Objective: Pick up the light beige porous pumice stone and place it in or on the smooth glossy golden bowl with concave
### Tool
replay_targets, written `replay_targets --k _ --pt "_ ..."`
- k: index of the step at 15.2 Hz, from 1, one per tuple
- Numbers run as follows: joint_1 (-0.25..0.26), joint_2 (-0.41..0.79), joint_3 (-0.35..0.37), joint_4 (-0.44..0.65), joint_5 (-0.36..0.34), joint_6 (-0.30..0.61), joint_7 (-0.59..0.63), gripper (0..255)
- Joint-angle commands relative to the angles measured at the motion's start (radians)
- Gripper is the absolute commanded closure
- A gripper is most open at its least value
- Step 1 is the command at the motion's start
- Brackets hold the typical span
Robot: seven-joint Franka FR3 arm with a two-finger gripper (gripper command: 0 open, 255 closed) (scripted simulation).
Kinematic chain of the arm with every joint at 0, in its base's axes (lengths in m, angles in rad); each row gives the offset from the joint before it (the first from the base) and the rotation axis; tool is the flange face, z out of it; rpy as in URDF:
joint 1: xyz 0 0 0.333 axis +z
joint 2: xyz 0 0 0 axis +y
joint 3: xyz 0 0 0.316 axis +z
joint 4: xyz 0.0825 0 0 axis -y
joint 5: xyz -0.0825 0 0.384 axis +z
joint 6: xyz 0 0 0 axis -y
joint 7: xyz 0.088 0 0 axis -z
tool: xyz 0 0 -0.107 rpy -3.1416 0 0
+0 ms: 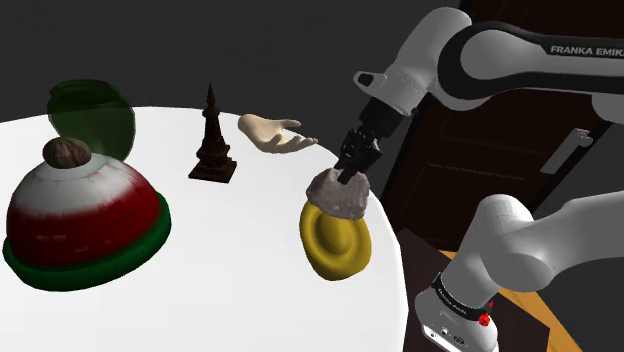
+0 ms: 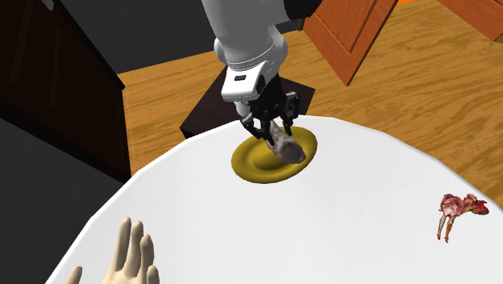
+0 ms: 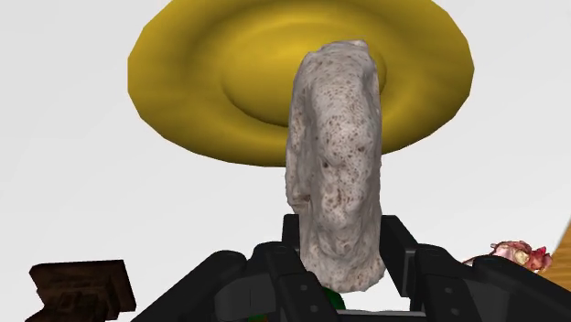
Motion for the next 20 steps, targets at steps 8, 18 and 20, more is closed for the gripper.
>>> replay_targets --k 8,18,20 --pt "0.014 0.007 0.011 -0.114 0.034 0.117 -0.043 255" --pt "0.023 0.018 0.012 -0.152 0.048 0.165 -0.060 255" --pt "0.023 0.022 0.012 -0.149 0.048 0.166 -0.060 0"
